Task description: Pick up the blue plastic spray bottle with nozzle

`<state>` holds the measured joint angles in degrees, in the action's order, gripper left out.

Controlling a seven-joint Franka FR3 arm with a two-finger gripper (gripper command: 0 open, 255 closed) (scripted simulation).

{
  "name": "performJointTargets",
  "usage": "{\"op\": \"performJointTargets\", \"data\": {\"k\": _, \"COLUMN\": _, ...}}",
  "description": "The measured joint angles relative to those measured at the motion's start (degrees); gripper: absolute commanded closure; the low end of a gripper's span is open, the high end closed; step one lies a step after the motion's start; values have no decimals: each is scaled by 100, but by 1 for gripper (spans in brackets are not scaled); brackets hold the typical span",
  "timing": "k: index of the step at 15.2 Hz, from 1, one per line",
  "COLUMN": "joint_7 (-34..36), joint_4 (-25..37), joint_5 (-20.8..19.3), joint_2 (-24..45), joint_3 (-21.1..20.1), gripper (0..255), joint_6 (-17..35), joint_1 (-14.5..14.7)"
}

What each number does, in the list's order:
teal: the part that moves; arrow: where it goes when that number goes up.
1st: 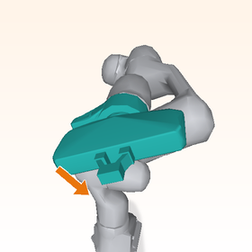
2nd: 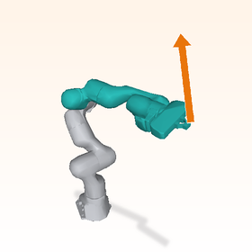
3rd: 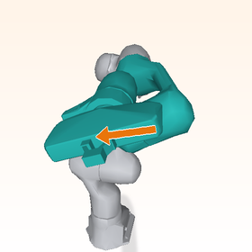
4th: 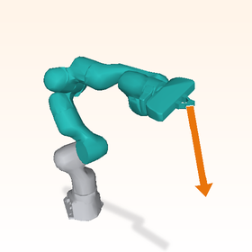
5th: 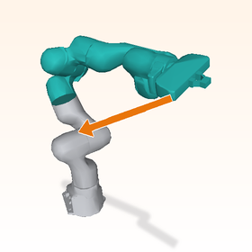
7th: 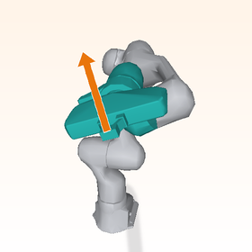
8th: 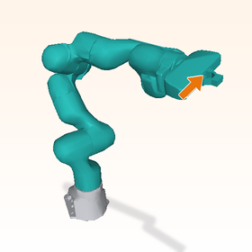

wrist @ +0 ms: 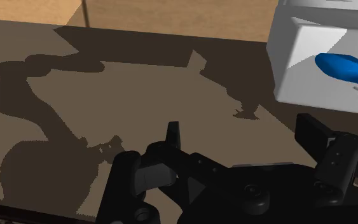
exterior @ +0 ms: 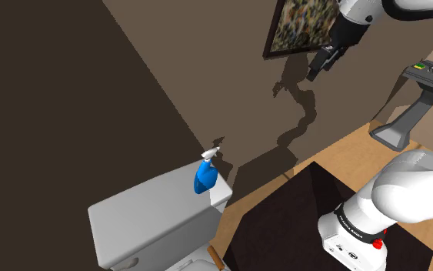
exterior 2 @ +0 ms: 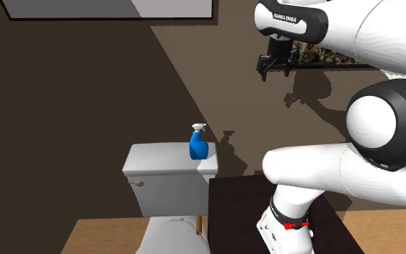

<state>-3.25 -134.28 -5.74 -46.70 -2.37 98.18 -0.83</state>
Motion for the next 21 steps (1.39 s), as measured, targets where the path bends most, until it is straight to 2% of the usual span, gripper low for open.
{"op": "performJointTargets", "data": {"k": 3, "joint_7": -223, "joint_4": -189, "joint_5": 26, "joint_2": 7, "joint_3": 113, "gripper": 0, "joint_6": 242, "joint_1": 95}}
{"op": "performJointTargets", "data": {"k": 9, "joint_7": -1214, "joint_4": -945, "joint_5": 240, "joint_2": 417, "joint_3": 517, "gripper": 0, "joint_6": 1590, "joint_1": 615}}
{"op": "performJointTargets", "data": {"k": 15, "joint_7": -2381, "joint_4": -1444, "joint_5": 603, "joint_2": 1130, "joint_3": 954, "gripper": 0, "joint_6": 2945, "joint_1": 1267}}
{"op": "performJointTargets", "data": {"k": 21, "joint_7": -3797, "joint_4": -1703, "joint_5": 1251, "joint_2": 2031, "joint_3": 1459, "gripper": 0, "joint_6": 4161, "joint_1": 2130}}
